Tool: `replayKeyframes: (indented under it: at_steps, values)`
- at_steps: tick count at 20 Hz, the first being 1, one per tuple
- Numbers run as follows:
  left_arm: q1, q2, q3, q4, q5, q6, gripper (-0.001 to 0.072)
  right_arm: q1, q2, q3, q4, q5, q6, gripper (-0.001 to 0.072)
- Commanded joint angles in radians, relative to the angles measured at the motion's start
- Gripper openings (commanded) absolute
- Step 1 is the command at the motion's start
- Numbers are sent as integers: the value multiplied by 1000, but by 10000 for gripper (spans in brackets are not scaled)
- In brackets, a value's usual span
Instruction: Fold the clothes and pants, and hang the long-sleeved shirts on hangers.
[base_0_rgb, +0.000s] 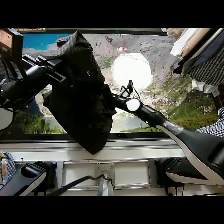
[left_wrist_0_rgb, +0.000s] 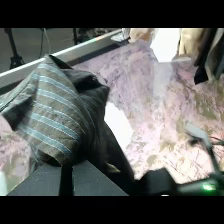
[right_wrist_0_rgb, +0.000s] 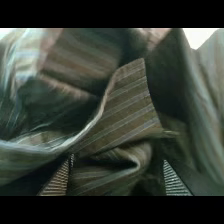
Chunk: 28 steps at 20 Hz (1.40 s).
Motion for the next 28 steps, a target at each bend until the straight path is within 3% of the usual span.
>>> replayKeyframes:
  at_steps: [1,9,12,13,14,15,16,17,23,25,28]
  values:
    - [0,0,1,1,-20,1,21,18,-101,143,19,100,-66,638]
    - [13,-19,0,261,-21,0,22,54,-112,185,32,319,-116,637]
    - [14,-12,0,261,-20,-1,21,68,-113,185,-16,234,-138,623]
    - [14,-6,0,261,-20,-1,21,66,-113,185,-43,199,-136,563]
    - [14,-1,0,261,-20,-1,21,56,-113,185,-83,175,-136,372]
    - [15,5,0,262,-20,0,21,43,-113,185,-125,170,-138,102]
    - [17,7,0,261,-20,0,21,27,-111,185,-169,178,-140,26]
    - [19,6,0,261,-21,-11,22,14,-100,185,-216,192,-146,30]
    - [22,-48,0,261,19,-220,21,-64,170,186,-502,191,-371,29]
    - [22,-47,0,254,133,-362,21,-105,270,224,-588,212,-455,29]
    - [22,-28,0,222,408,-578,21,-175,327,409,-686,343,-631,27]
